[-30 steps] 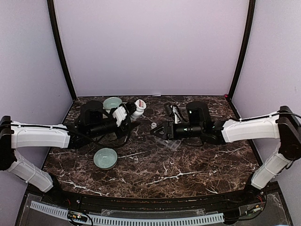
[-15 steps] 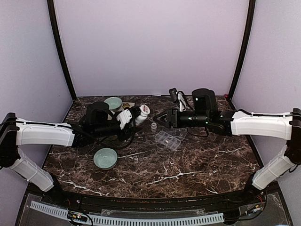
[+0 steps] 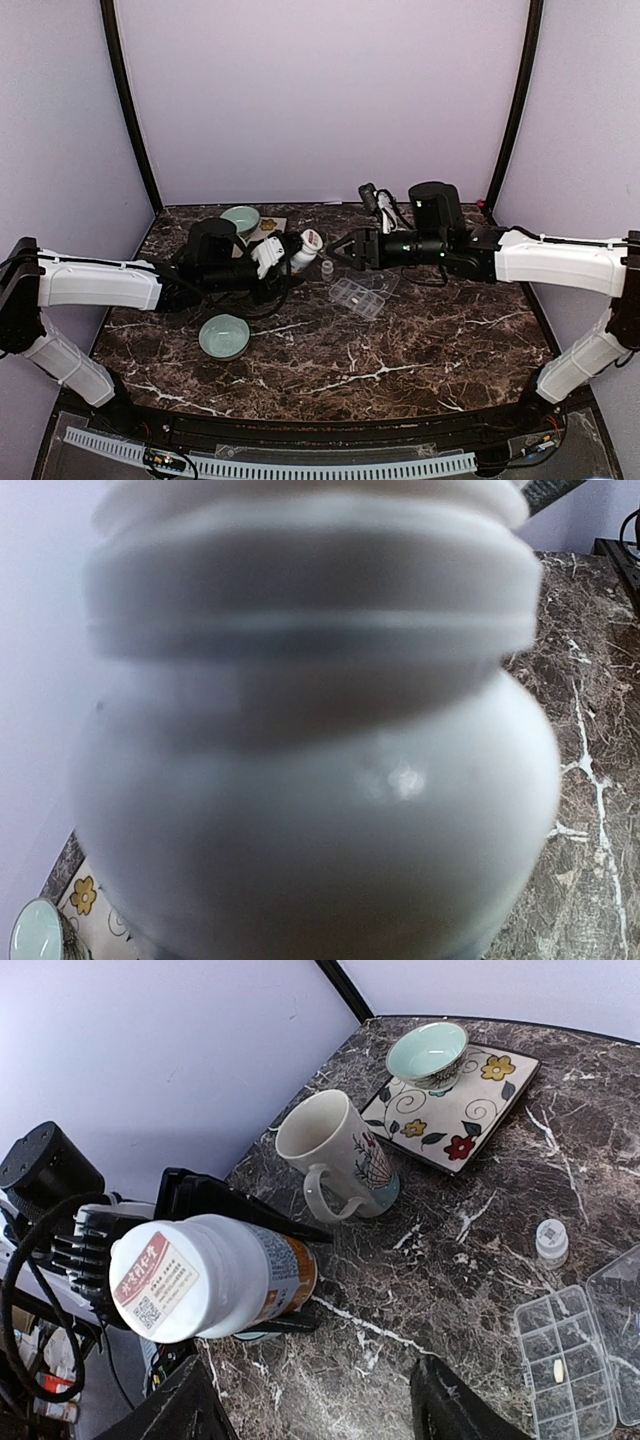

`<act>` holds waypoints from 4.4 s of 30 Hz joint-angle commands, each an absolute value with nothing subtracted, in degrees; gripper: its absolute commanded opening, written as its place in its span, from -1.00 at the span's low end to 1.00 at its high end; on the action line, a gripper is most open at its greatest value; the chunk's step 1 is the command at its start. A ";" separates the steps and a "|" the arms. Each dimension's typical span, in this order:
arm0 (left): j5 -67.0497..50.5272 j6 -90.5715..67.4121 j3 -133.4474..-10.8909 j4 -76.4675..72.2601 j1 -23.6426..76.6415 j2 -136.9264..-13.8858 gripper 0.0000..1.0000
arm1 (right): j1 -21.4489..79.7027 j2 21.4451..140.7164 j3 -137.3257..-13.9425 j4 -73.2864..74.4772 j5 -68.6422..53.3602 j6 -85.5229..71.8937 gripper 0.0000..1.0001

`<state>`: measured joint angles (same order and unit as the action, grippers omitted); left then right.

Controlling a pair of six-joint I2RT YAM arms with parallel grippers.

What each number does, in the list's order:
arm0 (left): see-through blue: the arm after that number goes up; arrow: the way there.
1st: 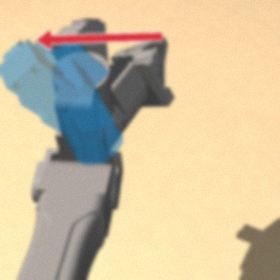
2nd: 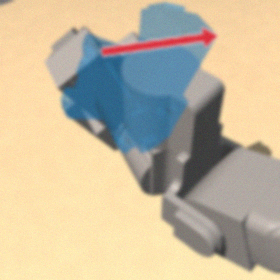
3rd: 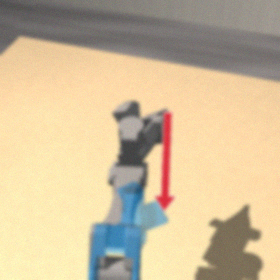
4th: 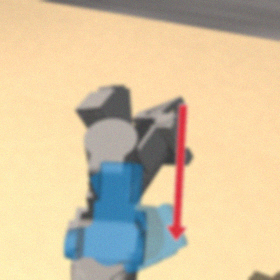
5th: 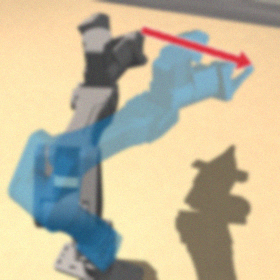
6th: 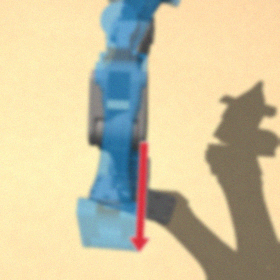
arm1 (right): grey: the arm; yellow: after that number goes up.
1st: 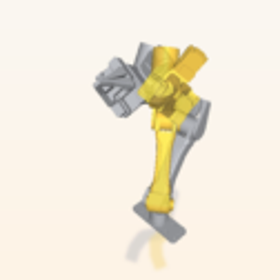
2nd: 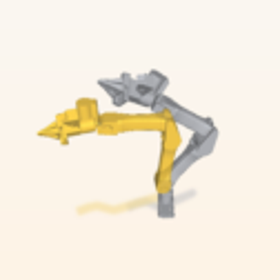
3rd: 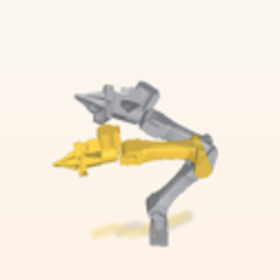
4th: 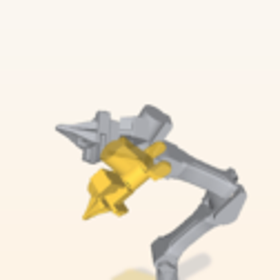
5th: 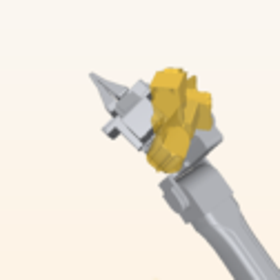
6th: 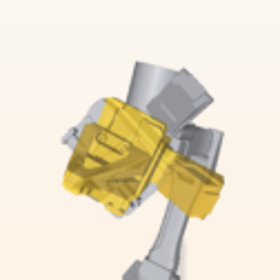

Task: Sort the pills into containers
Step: Pass from the left arm to the right

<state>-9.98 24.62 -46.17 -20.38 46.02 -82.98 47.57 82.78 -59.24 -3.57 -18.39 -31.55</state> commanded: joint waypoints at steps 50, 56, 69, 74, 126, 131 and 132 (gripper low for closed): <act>-24.52 25.27 -53.61 -11.62 46.19 -83.94 -1.00 | 55.37 84.95 -75.15 13.80 -13.60 -10.67 0.35; -24.60 25.31 -53.58 -11.55 46.16 -83.67 -1.00 | 55.45 85.93 -75.80 14.15 -14.04 -10.55 0.34; -25.77 25.32 -53.58 -11.17 46.14 -83.58 -1.00 | 55.39 86.79 -76.20 14.28 -14.12 -10.47 0.22; -26.19 25.31 -53.53 -11.08 46.14 -83.37 -1.00 | 55.46 87.02 -76.16 14.37 -14.06 -10.61 0.00; -26.90 22.52 -52.54 -13.15 46.14 -83.32 0.29 | 51.86 82.29 -68.98 9.73 -18.86 -14.28 -0.58; -28.32 22.42 -53.47 -12.12 46.14 -84.17 0.29 | 51.86 81.71 -68.19 8.58 -20.00 -14.98 -0.58; -28.59 22.42 -53.49 -11.86 46.14 -84.27 0.29 | 51.86 81.59 -67.82 8.35 -20.12 -15.15 -0.58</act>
